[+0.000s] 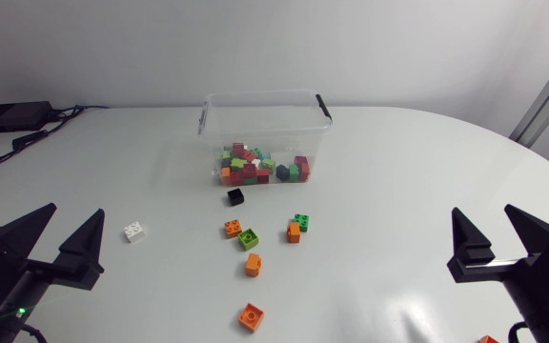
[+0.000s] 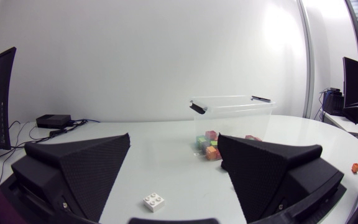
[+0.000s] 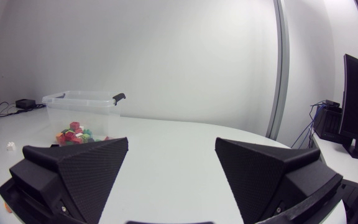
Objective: Place the duplo bricks in the container
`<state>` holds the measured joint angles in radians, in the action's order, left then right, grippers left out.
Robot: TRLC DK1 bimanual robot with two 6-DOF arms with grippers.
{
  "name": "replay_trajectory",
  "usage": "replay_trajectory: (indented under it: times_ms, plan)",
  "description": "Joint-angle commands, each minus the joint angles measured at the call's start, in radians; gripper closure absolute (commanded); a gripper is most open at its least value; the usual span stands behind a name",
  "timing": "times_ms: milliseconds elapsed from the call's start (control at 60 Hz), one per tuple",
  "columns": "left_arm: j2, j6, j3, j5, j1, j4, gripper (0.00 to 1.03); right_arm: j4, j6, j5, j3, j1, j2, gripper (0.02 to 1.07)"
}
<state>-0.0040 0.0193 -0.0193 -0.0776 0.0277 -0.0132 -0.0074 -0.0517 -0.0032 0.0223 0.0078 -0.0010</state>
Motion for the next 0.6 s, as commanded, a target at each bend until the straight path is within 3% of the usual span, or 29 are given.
replay_trajectory:
  times_ms: [0,300,583]
  plan:
    - [-0.008,-0.002,0.021,-0.005,0.005,-0.005,0.05,0.000,0.013,-0.001,-0.024,0.008,-0.002,0.06]
    - [-0.010,-0.001,0.012,-0.008,0.009,-0.011,0.06,0.006,0.015,-0.001,-0.021,0.015,-0.007,0.06]
    - [0.099,0.010,-0.131,-0.013,0.034,0.042,0.06,-0.002,0.024,0.002,0.080,0.021,0.079,0.06]
